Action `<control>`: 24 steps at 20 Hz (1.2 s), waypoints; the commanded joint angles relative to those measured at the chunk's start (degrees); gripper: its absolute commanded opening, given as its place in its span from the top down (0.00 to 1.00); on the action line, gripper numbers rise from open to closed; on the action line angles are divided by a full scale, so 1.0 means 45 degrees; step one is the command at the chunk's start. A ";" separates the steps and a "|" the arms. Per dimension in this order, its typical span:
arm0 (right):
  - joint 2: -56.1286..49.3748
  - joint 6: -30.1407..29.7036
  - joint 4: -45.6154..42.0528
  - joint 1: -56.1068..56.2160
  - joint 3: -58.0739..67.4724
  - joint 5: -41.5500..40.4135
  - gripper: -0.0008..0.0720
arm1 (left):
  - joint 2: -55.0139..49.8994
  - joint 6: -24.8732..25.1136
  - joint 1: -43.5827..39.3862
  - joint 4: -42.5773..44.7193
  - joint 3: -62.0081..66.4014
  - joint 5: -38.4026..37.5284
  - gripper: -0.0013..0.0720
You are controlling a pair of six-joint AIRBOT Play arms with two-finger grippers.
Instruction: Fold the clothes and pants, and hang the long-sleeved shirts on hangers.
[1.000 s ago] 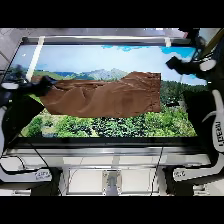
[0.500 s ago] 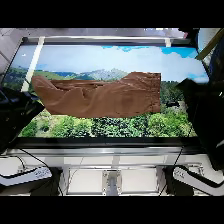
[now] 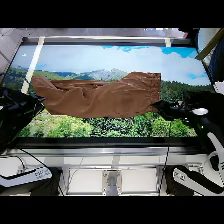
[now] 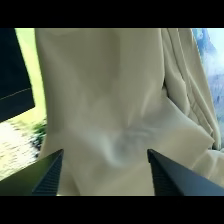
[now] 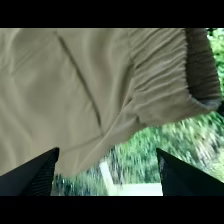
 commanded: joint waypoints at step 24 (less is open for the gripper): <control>0.4915 0.1302 -0.6815 -0.4741 0.2030 0.3973 0.93 | 0.0015 0.0704 -0.0447 0.0233 -0.0068 -0.2210 0.02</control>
